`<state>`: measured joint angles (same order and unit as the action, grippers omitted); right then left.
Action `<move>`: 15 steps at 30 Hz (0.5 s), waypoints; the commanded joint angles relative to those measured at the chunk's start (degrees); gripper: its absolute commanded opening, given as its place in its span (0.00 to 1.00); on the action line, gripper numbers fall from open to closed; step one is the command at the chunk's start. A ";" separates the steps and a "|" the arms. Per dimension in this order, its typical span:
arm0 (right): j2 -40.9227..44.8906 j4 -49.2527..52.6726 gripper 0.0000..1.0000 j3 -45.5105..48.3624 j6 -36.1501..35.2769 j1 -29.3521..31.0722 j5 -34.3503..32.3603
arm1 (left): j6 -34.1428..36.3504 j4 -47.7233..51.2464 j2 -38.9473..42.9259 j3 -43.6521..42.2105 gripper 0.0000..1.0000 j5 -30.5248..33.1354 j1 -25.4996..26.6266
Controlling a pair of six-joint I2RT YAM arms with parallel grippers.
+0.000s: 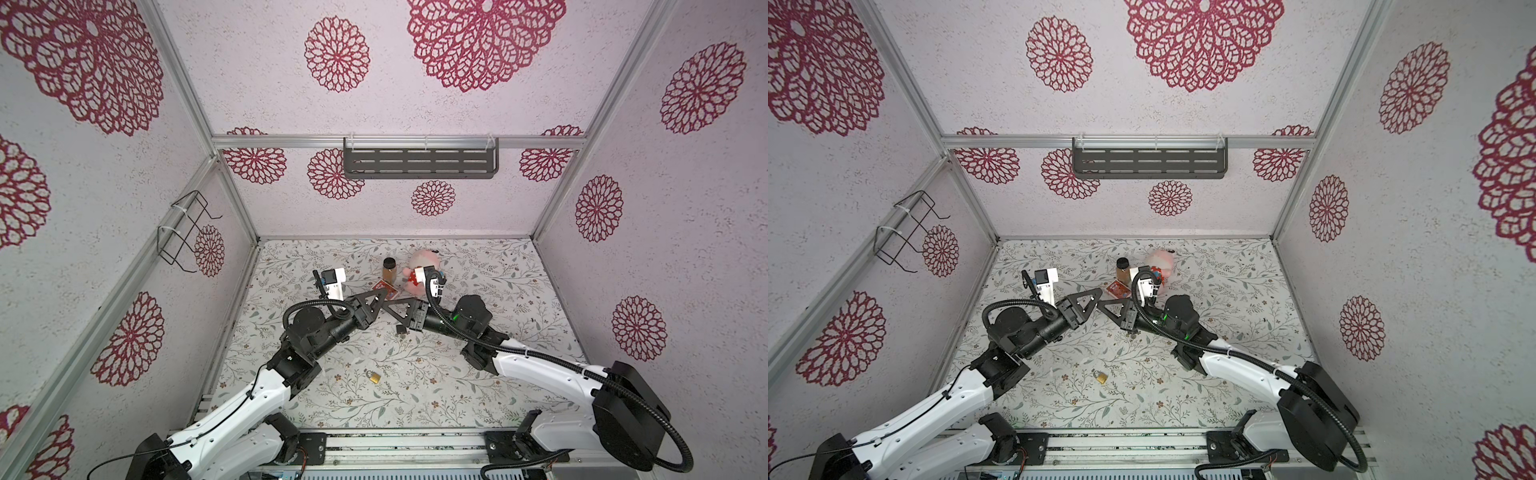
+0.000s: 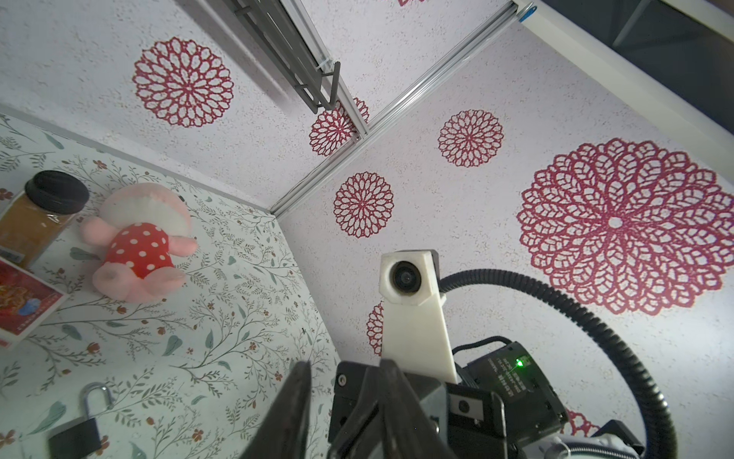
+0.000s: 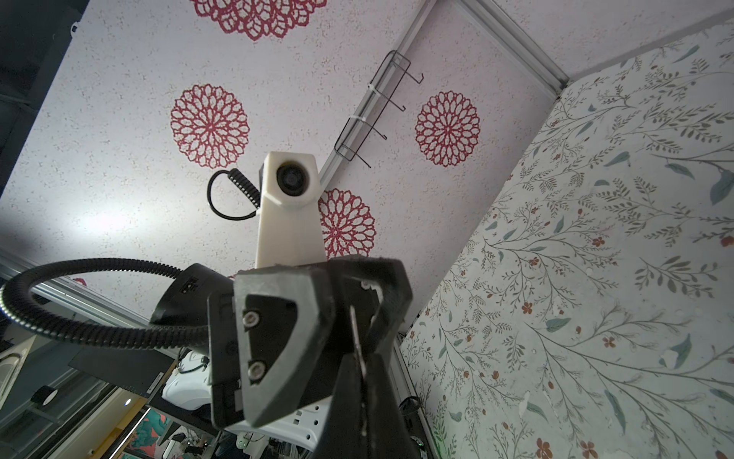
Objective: Unlock with the key
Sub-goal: 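Lower the left gripper over the brass padlock while the right gripper holds the key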
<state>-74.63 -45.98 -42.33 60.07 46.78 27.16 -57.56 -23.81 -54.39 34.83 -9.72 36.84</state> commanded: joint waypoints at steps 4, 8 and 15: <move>5.07 1.27 0.00 4.44 -0.20 -2.10 0.39 | -0.12 11.49 4.58 2.08 0.62 4.94 -0.19; 8.08 5.89 0.00 8.52 -1.73 -2.93 0.75 | -2.97 25.68 7.32 2.80 0.66 10.51 0.72; 12.44 18.68 0.00 14.54 -6.45 -3.18 -0.57 | -13.32 52.52 5.69 7.26 0.67 21.64 6.54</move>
<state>-64.60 -32.69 -29.04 57.04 43.90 27.18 -65.54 13.13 -47.48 40.29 5.80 41.25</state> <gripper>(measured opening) 0.043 0.674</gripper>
